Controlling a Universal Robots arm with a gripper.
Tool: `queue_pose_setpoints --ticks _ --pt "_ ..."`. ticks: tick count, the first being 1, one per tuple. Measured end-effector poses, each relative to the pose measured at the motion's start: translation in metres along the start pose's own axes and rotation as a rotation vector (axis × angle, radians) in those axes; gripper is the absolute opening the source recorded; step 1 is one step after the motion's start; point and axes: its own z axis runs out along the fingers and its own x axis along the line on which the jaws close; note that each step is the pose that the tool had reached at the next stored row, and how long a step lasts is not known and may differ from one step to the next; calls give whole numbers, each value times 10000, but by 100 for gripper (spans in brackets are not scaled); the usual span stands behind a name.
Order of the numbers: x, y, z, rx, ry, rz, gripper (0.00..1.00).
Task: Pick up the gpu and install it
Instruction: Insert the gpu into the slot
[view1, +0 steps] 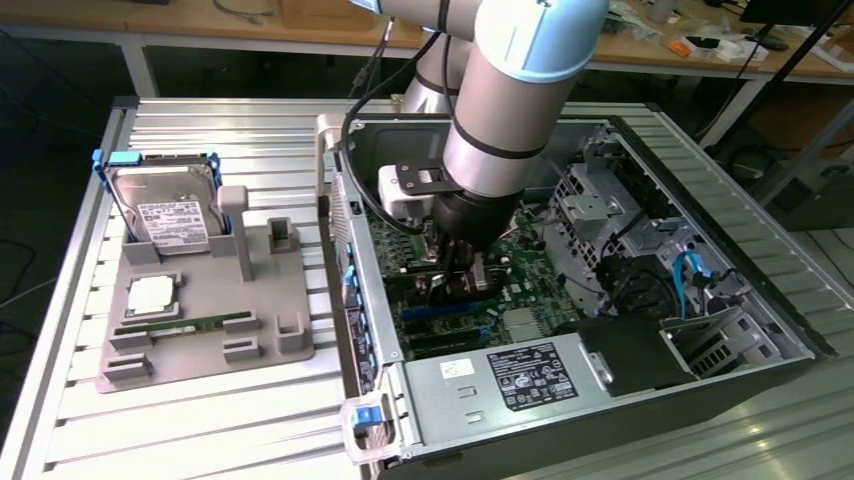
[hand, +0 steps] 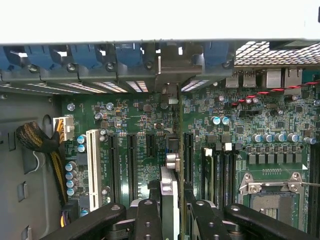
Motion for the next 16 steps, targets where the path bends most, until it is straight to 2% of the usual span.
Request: queue_pose_setpoints --ticks 16 --pt "1 9 3 0 0 0 28"
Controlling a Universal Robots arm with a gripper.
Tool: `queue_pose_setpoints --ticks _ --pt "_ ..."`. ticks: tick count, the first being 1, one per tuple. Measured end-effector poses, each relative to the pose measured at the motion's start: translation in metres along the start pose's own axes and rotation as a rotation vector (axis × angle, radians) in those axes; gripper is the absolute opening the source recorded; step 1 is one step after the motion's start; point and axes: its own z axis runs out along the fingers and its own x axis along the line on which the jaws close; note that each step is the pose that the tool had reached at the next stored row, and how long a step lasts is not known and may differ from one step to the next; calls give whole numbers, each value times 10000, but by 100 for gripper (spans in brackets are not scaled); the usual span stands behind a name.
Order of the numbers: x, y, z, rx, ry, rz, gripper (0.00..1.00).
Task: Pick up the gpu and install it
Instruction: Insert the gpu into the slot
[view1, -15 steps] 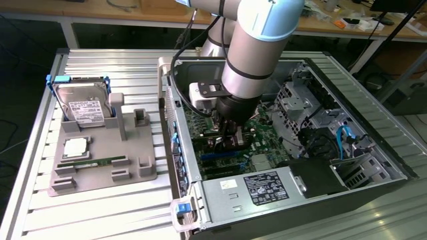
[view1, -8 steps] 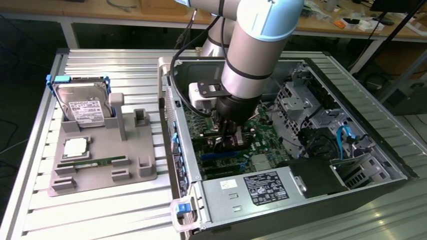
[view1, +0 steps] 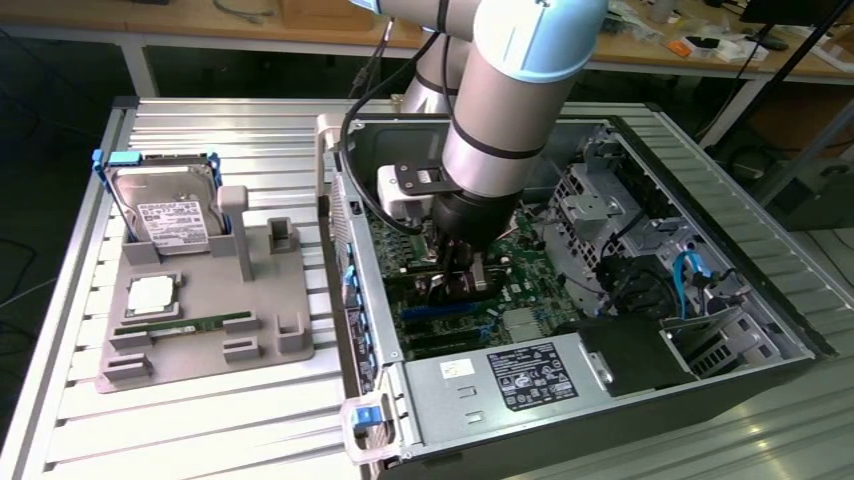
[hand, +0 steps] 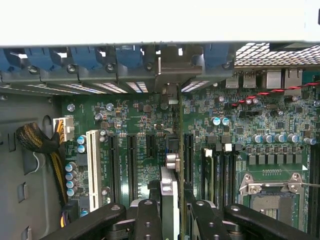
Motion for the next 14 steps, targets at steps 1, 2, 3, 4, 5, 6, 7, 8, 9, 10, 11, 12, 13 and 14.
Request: queue_pose_setpoints --ticks 1,2,3,4,5,6,7,8,9,10,11,12,13,14 --pt "0 0 4 1 -2 0 28" --pt "0 0 8 1 -1 0 28" --pt "0 0 11 0 0 0 28" --pt "0 0 15 0 0 0 28" --pt "0 0 18 0 0 0 28" --pt "0 0 21 0 0 0 28" --pt "0 0 24 0 0 0 28" --pt "0 0 27 0 0 0 28" --pt "0 0 29 -1 1 0 28" --pt "0 0 29 -1 1 0 28" --pt "0 0 29 -1 1 0 28" --pt "0 0 29 -1 1 0 28" --pt "0 0 30 0 0 0 28" --pt "0 0 30 0 -1 0 28"
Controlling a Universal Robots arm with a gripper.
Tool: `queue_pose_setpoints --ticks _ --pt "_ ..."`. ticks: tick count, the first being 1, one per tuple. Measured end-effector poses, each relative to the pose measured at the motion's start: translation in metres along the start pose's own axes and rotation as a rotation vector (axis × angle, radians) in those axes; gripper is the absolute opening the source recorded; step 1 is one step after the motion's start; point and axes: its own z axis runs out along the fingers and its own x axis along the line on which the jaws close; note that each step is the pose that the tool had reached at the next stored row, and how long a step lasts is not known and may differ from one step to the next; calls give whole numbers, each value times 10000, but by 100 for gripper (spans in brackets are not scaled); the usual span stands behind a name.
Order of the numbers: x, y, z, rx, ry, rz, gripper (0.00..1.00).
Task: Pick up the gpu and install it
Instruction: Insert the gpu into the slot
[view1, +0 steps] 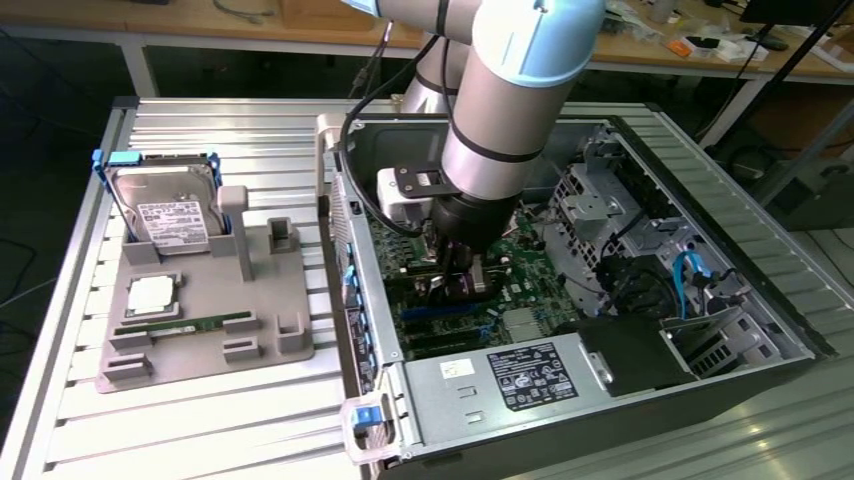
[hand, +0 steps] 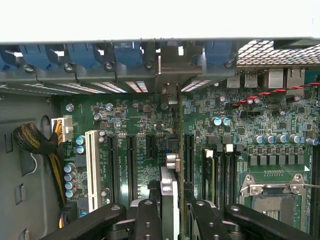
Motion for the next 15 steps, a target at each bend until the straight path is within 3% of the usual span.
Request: queue_pose_setpoints --ticks 15 --pt "0 12 0 0 0 0 28"
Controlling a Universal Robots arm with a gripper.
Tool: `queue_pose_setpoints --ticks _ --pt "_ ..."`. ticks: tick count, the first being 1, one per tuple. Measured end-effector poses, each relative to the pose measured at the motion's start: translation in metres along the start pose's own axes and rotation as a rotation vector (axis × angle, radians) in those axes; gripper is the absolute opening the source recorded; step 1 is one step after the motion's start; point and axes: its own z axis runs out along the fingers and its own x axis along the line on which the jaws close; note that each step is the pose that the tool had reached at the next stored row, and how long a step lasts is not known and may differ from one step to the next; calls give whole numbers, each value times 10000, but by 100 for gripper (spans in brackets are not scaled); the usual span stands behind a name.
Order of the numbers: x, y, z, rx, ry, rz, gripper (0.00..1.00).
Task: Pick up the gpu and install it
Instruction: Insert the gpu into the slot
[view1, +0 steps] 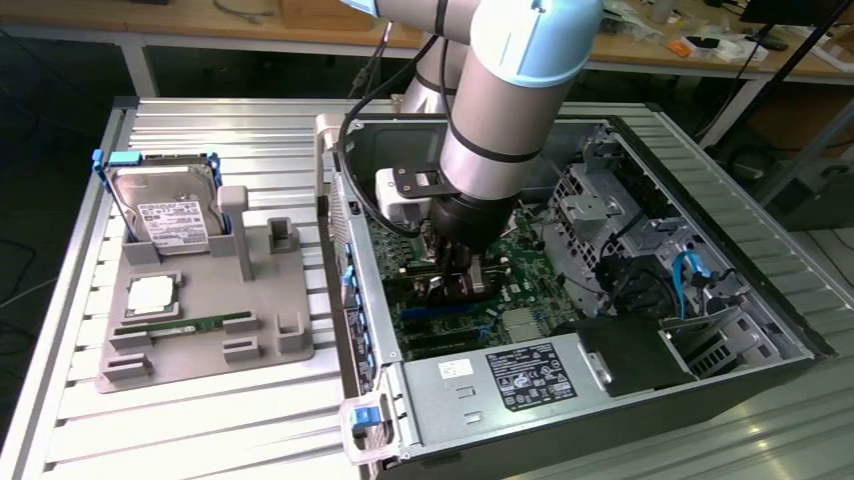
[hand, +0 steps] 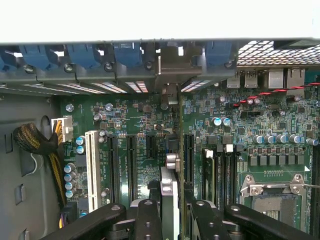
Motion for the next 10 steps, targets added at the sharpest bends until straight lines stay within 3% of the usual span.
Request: queue_pose_setpoints --ticks 10 --pt "14 0 3 1 0 1 28"
